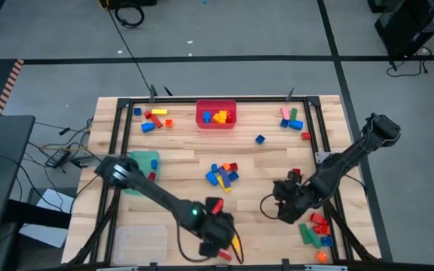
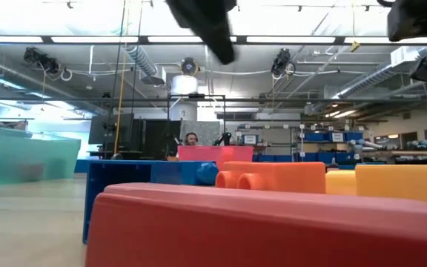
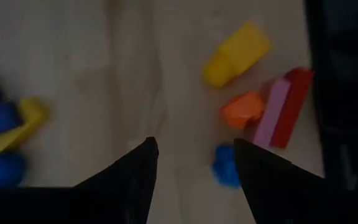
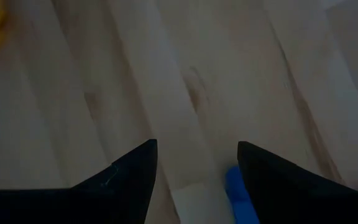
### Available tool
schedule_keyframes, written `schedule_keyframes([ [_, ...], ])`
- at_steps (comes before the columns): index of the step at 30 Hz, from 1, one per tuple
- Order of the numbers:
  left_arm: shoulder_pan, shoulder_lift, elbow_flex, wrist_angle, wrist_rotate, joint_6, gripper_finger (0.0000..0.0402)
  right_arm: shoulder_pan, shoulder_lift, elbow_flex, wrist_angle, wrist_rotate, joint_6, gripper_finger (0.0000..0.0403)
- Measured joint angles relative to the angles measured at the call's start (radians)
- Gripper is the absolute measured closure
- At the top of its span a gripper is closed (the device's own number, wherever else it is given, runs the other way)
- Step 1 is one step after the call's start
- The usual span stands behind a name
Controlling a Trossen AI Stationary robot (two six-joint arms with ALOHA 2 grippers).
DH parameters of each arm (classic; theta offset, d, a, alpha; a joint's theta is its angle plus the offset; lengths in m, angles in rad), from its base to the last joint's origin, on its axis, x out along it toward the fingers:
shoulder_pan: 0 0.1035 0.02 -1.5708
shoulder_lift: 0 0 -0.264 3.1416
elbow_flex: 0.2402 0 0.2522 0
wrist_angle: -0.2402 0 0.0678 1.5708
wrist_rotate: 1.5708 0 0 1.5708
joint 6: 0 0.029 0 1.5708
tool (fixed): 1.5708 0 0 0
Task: Sort blocks by size
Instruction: Put the pink rectangle block into the transparent bin
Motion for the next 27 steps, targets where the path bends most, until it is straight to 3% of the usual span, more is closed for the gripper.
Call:
schedule_keyframes([
  [4, -0.027, 0.093, 0.12, 0.001, -0.002, 0.006, 0.0184, 0.02, 0.0, 0.0, -0.022, 0.0, -0.016, 0.0167],
  [10, -0.068, 0.189, 0.23, -0.039, 0.009, 0.158, 0.0184, 0.03, 0.0, 0.0, -0.033, 0.0, -0.018, 0.0167],
  [17, -0.086, 0.204, 0.211, -0.132, 0.049, 0.166, 0.0184, 0.029, 0.0, 0.0, -0.03, 0.0, -0.016, 0.0167],
  [27, -0.088, 0.245, 0.211, -0.105, 0.093, 0.208, 0.0184, 0.029, 0.001, 0.0, -0.021, 0.008, 0.004, 0.0167],
])
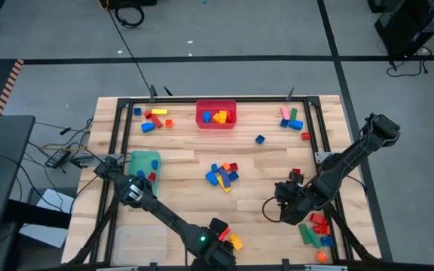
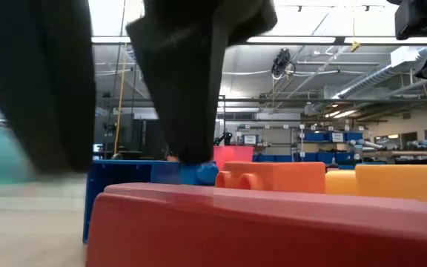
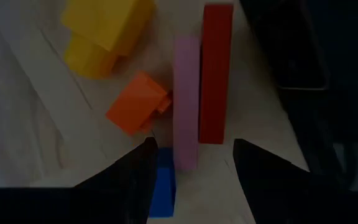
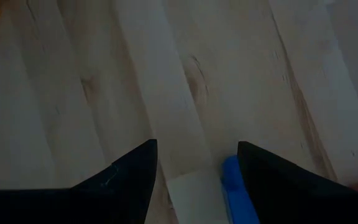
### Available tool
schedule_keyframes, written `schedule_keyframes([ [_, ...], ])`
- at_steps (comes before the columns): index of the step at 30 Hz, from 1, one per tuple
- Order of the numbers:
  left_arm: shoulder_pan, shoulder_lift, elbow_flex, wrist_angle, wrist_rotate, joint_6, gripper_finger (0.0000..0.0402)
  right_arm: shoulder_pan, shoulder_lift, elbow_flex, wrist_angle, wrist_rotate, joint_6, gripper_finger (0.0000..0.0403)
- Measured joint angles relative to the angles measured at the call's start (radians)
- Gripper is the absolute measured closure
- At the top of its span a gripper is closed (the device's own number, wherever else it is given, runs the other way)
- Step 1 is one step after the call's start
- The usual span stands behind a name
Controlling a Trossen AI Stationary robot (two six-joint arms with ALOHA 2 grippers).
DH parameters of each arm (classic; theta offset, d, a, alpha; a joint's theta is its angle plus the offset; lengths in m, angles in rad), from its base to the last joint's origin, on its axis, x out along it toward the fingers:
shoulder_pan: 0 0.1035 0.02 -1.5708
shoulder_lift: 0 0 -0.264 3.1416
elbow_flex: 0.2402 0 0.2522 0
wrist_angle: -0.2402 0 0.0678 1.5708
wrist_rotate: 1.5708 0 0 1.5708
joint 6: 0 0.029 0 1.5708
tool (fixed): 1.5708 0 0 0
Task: Sort blocks by size
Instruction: Put the pink rectangle block into the transparent bin
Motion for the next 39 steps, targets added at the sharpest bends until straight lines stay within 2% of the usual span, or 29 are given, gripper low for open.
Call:
schedule_keyframes([
  [11, 0.0, 0.033, -0.001, -0.008, -0.005, 0.003, 0.0196, 0.0, 0.0, 0.0, 0.019, 0.009, 0.0, 0.0167],
  [29, 0.003, 0.043, -0.001, -0.005, -0.016, 0.056, 0.033, 0.0, 0.0, 0.0, 0.044, 0.018, 0.007, 0.0167],
  [39, 0.009, 0.042, -0.001, -0.009, -0.016, 0.052, 0.0331, 0.0, 0.0, 0.0, 0.044, 0.018, 0.007, 0.0167],
])
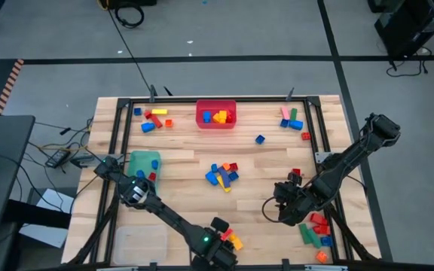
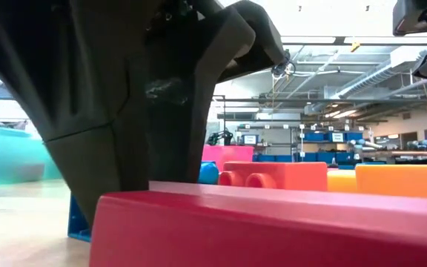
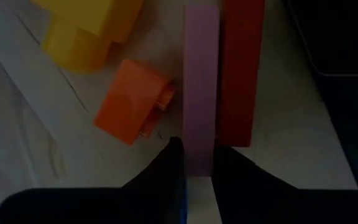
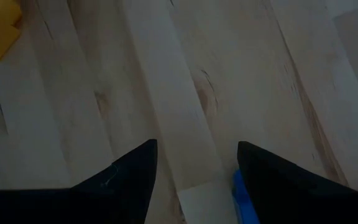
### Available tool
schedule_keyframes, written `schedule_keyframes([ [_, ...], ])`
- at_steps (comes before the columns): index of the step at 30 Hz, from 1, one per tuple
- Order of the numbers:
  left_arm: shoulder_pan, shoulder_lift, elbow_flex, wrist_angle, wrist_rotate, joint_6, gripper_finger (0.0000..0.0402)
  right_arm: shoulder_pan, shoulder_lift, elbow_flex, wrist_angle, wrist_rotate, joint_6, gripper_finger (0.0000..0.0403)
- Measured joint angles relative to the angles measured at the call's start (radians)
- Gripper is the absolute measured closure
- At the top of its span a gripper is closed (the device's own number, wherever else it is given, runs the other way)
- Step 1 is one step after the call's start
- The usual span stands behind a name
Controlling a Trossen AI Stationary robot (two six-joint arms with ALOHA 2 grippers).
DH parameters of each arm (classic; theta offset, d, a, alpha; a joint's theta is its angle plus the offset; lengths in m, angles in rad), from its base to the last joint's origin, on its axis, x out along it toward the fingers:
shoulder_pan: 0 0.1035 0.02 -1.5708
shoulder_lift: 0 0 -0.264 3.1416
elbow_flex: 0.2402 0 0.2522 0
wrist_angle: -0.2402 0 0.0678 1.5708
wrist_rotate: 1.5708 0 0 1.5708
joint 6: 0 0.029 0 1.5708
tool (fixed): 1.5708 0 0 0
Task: Sort blocks by size
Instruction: Put the pink rectangle block into the transparent bin
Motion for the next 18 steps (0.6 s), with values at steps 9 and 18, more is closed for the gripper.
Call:
schedule_keyframes([
  [9, 0.012, -0.001, 0.065, -0.096, -0.015, -0.007, 0.0336, 0.0, 0.0, 0.0, 0.0, 0.0, -0.002, 0.0167],
  [18, 0.021, -0.084, 0.126, -0.168, -0.035, -0.084, 0.0338, 0.0, 0.0, 0.0, 0.0, 0.003, -0.01, 0.0167],
])
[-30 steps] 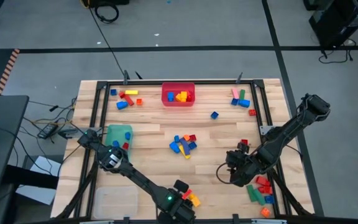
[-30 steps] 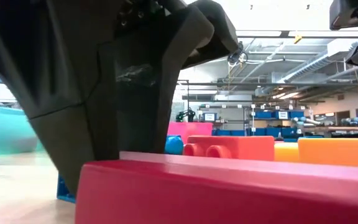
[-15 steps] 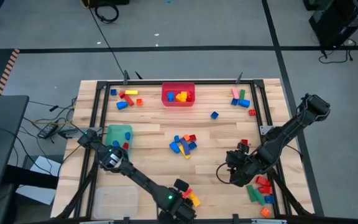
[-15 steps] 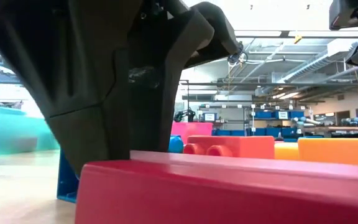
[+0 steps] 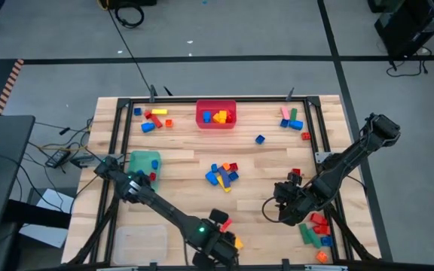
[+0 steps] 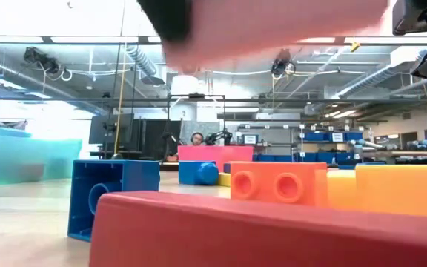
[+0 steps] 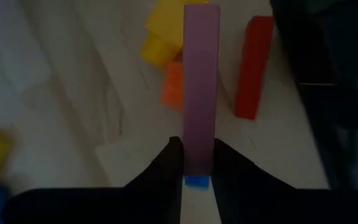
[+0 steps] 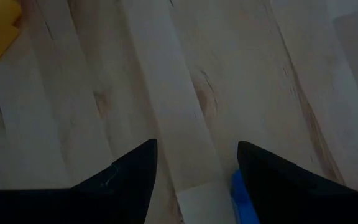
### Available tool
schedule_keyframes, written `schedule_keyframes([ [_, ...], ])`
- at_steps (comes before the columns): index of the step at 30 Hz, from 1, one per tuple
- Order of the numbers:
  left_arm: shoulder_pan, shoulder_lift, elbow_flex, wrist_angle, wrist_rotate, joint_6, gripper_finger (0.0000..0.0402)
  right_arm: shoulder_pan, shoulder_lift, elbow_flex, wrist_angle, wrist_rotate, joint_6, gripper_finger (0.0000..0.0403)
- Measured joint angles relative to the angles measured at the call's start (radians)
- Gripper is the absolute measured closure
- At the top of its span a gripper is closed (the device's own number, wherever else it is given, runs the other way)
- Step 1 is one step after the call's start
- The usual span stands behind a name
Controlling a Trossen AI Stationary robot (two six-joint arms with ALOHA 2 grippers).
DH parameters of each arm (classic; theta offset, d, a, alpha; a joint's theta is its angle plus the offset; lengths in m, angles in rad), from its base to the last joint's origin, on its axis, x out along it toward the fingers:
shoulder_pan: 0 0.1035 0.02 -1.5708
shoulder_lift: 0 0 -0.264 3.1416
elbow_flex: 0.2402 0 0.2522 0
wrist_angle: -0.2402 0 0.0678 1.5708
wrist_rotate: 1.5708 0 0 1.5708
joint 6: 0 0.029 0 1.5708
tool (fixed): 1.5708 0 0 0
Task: Sort blocks by size
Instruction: Put the pink rectangle block into the transparent bin
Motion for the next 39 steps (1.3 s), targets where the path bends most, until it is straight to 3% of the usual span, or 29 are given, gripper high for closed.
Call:
schedule_keyframes([
  [6, -0.009, -0.098, 0.003, -0.091, -0.006, -0.169, 0.0338, 0.0, 0.0, 0.0, 0.01, 0.023, -0.008, 0.0167],
  [14, -0.071, -0.174, 0.002, -0.287, -0.008, -0.576, 0.0339, 0.0, 0.0, 0.0, 0.044, 0.051, -0.027, 0.0167],
  [35, -0.421, -0.196, -0.158, -0.281, 0.013, -1.86, 0.0343, -0.001, 0.0, 0.0, 0.182, 0.075, -0.1, 0.0167],
  [39, -0.449, -0.196, -0.158, -0.281, 0.08, -1.909, 0.0343, -0.001, 0.0, 0.0, 0.205, 0.075, -0.105, 0.0167],
])
